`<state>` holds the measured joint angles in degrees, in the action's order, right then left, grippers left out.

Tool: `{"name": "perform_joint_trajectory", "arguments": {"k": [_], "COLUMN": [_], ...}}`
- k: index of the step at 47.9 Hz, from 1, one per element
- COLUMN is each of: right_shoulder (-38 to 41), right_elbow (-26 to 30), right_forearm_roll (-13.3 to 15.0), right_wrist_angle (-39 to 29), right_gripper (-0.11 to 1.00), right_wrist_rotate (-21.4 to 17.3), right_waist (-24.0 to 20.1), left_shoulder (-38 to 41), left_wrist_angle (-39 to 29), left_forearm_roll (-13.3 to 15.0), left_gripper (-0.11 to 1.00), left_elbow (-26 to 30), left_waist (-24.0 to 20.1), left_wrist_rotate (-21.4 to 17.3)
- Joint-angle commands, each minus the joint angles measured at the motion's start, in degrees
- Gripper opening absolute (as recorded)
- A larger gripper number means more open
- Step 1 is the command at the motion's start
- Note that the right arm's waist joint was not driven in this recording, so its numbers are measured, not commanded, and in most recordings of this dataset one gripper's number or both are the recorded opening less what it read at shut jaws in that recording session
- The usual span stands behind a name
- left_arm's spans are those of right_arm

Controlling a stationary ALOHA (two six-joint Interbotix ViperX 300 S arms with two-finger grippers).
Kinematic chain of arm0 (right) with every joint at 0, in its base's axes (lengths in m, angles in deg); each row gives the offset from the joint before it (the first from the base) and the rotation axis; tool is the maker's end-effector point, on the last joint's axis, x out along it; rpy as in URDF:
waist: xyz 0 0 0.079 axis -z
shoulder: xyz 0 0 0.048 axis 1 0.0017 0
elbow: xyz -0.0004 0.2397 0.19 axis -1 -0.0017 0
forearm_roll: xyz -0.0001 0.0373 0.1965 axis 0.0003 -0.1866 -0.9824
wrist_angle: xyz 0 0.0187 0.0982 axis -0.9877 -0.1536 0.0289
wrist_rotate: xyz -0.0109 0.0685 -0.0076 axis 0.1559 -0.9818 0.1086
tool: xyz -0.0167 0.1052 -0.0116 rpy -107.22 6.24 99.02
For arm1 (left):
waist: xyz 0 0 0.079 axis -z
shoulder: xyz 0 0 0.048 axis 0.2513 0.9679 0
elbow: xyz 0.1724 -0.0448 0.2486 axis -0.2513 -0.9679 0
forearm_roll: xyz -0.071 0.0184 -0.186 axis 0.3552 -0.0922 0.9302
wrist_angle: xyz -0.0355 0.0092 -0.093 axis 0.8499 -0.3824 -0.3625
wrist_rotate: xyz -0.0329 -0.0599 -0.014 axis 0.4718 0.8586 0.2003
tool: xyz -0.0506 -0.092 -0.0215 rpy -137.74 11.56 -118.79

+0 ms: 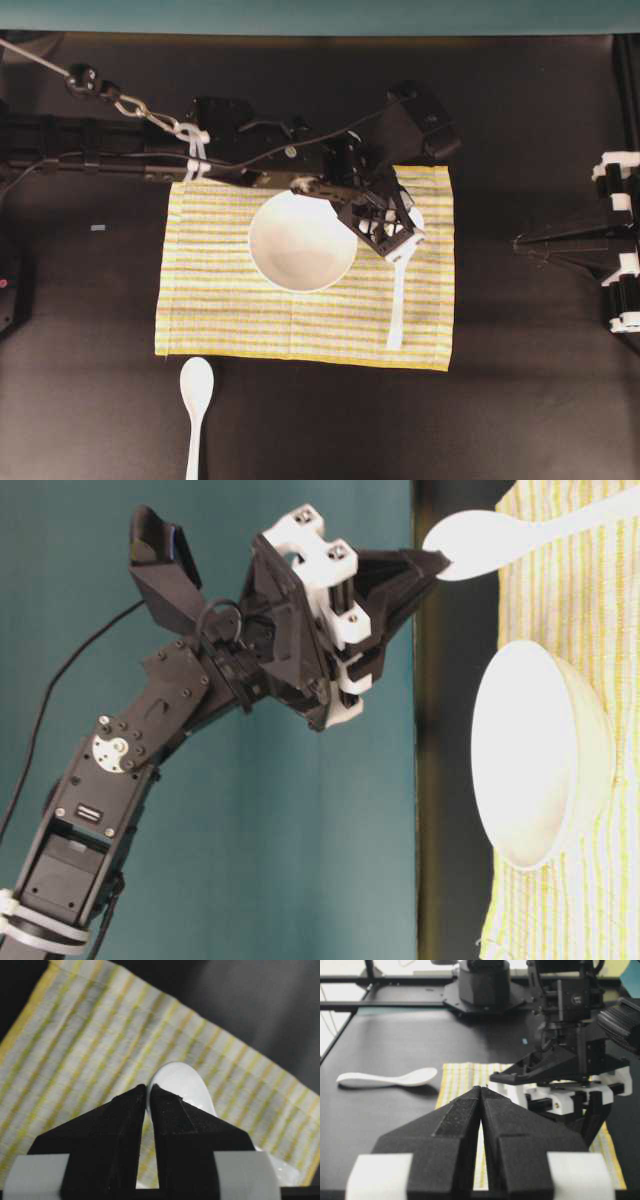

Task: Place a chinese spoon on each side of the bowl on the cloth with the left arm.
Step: 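Carry the spoon to the cloth right of the bowl and lower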

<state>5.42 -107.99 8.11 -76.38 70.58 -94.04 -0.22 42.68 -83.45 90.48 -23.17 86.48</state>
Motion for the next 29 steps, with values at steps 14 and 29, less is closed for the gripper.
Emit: {"name": "perform_joint_trajectory", "arguments": {"k": [14, 29], "right_shoulder": [0.35, 0.35], "right_elbow": [0.09, -0.09], "right_forearm_roll": [-0.09, -0.18], "right_wrist_angle": [-0.44, -1.23], "right_gripper": [0.00, 0.00], "right_wrist_rotate": [-0.62, -1.32], "right_waist": [0.00, 0.00], "left_shoulder": [0.79, 0.88], "left_wrist_angle": [6.33, 10.55], "left_forearm_roll": [-0.18, -0.18], "left_gripper": [0.06, 0.06], "left_elbow": [-0.88, -3.52], "left_waist": [-0.53, -0.79], "left_wrist_rotate": [-3.16, -2.99]}}
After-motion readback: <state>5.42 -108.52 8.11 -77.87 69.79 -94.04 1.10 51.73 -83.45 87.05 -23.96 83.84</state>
